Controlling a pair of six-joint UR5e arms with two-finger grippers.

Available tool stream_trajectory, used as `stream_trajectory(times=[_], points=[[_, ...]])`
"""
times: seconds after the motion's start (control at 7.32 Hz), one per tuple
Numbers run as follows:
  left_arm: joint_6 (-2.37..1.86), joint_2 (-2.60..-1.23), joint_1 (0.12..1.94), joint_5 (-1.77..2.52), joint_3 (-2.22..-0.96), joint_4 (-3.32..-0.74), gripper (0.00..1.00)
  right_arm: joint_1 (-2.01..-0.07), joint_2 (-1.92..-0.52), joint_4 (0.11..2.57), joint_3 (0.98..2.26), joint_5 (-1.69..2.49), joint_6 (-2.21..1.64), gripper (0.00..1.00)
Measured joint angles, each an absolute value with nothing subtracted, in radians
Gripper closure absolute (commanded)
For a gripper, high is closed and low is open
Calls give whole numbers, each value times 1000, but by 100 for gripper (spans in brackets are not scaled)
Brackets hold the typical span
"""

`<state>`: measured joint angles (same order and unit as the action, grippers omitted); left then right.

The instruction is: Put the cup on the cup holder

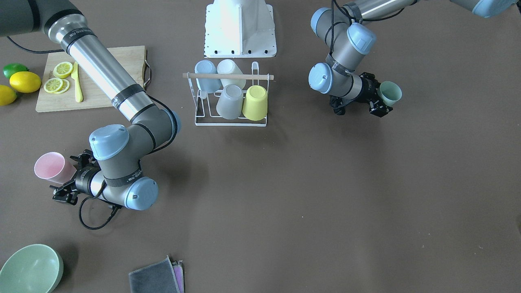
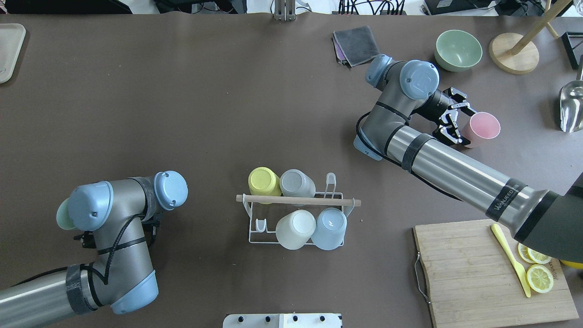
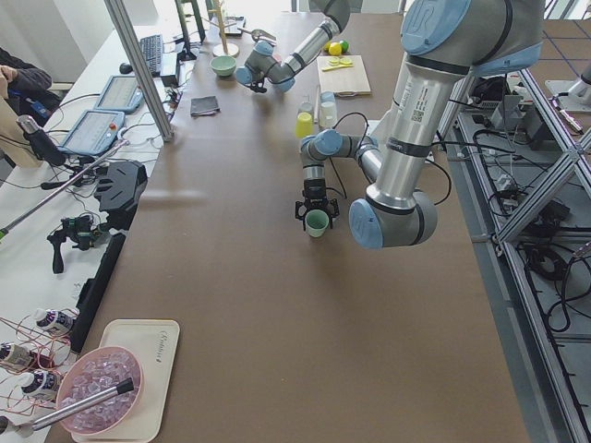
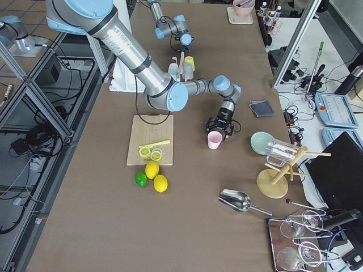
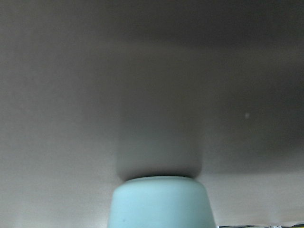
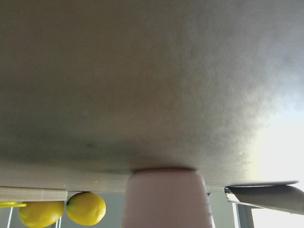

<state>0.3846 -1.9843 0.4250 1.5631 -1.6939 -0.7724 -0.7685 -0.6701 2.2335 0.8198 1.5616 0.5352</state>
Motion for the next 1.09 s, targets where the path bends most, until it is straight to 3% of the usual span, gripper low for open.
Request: stream_trajectory(times=[1.09], points=[[387,-1983,433,1547,-1711,-773,1,-768,-673,2261,824,1528,566,1]])
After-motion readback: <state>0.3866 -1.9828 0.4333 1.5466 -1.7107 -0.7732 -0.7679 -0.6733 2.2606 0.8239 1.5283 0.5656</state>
